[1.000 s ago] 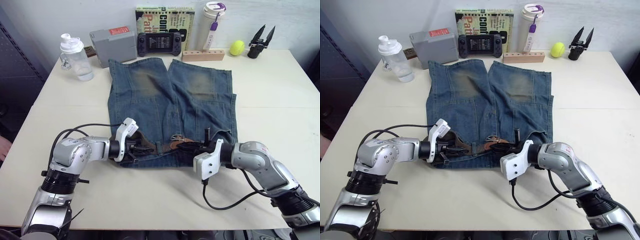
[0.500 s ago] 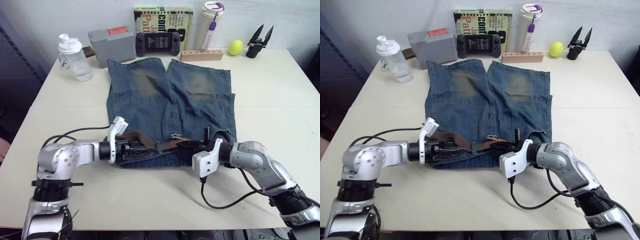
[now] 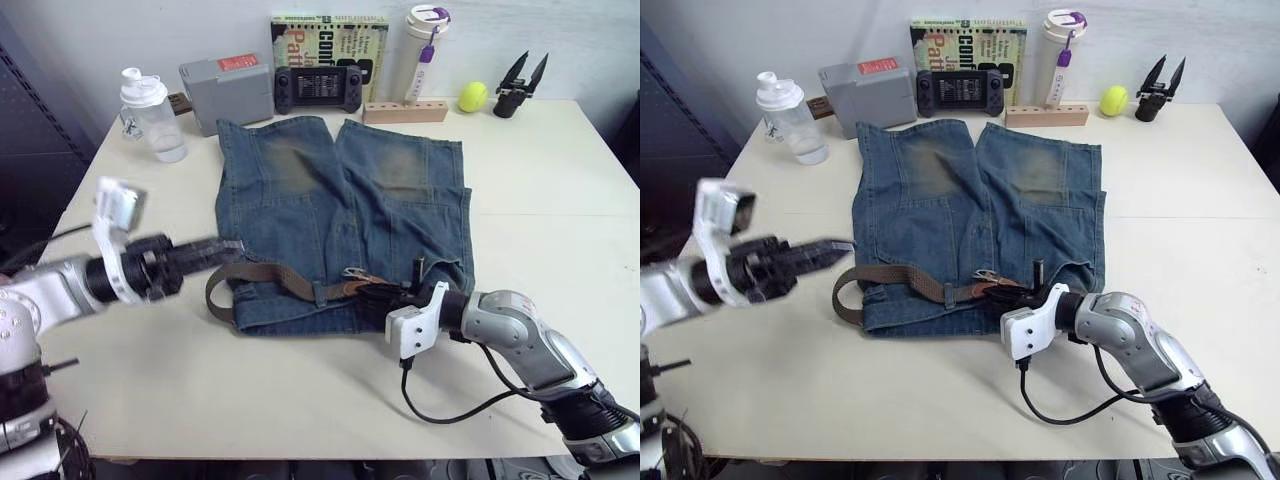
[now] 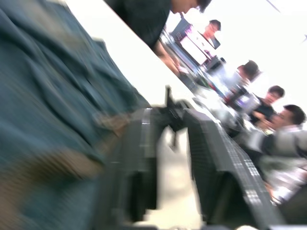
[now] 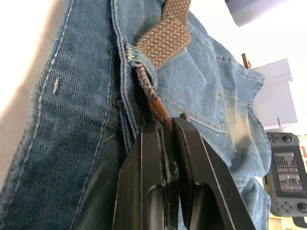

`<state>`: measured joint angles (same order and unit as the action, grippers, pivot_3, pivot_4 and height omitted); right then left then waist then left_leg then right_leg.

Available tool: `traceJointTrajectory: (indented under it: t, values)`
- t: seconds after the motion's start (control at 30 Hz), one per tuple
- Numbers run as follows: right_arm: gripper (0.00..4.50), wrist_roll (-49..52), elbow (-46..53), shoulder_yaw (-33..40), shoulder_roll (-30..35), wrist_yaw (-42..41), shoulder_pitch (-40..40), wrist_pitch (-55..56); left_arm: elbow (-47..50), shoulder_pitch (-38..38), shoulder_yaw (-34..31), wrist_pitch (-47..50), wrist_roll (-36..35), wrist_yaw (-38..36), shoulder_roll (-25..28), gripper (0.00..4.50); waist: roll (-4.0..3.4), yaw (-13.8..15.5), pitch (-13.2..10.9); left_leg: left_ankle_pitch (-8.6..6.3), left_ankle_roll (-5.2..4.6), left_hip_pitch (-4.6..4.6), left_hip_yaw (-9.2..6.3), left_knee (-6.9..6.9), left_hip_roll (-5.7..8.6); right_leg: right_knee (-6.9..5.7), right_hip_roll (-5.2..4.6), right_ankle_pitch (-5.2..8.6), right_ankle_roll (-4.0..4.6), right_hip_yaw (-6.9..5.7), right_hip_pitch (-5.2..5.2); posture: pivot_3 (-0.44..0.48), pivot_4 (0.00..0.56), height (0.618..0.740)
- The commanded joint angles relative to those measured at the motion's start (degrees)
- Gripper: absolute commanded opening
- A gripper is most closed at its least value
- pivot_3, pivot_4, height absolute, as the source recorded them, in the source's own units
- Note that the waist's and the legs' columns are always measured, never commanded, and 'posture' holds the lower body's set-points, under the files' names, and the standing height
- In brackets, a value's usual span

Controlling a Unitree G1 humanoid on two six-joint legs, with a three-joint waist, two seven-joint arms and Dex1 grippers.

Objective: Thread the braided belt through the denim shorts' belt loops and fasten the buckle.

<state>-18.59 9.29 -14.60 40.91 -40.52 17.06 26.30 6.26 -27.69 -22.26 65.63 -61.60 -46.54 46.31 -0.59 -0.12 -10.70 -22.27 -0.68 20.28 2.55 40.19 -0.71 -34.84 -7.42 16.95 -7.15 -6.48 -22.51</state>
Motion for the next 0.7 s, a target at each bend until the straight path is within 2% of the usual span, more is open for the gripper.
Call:
traceJointTrajectory:
  t: [0.03,0.07,0.17,0.3,0.47,0.7]
  values:
    - [0.0,-0.1,2.8,2.1,0.3,1.3,-0.7,0.2,-10.6,-3.9,12.6,-15.0,17.1,-3.4,-0.5,0.02,-0.01,0.0,0.0,0.0,0.0,-0.01,0.06,-0.02,0.02,0.0,0.01,0.0,0.0,-0.01,-0.01,0.0,0.15,0.731]
    - [0.0,-0.1,3.4,2.4,0.4,1.6,-1.2,0.0,-17.3,-6.9,17.3,-20.6,23.5,-3.0,-2.1,0.02,0.0,0.0,0.0,0.0,0.0,0.0,0.14,-0.02,0.0,0.01,0.04,0.0,0.0,-0.03,-0.02,0.0,0.15,0.731]
    - [0.0,0.3,5.1,3.6,0.9,1.9,-2.4,-0.4,-32.0,-12.9,24.9,-32.4,35.1,-3.8,-5.9,0.02,0.05,0.3,0.0,0.01,0.01,0.05,0.59,0.01,-0.02,0.01,0.1,0.0,0.0,-0.1,-0.05,0.0,0.15,0.731]
    - [0.0,0.6,7.5,5.8,1.7,2.2,-4.3,-1.2,-45.7,-17.3,27.1,-41.0,41.1,-8.5,-8.5,0.02,0.23,0.0,-0.1,0.01,0.01,0.15,0.72,-0.05,-0.07,-0.01,0.09,-0.01,-0.01,-0.23,-0.24,0.0,0.15,0.731]
    - [0.0,3.5,10.9,11.0,3.8,1.8,-7.4,-3.4,-49.4,-15.4,31.7,-52.2,49.2,-15.1,-8.3,0.02,0.25,0.1,0.0,0.01,0.0,0.04,0.94,-0.09,-0.12,-0.12,-0.01,-0.01,-0.01,-0.37,-0.26,0.0,0.15,0.731]
    - [0.0,9.0,11.3,21.0,8.9,0.2,-8.2,-6.6,-49.5,-13.4,31.5,-56.9,51.8,-17.2,-9.8,0.02,0.32,0.1,0.0,0.0,-0.06,-0.04,0.99,-0.04,-0.09,-0.22,-0.13,-0.01,-0.01,-0.38,-0.22,0.0,0.15,0.731]
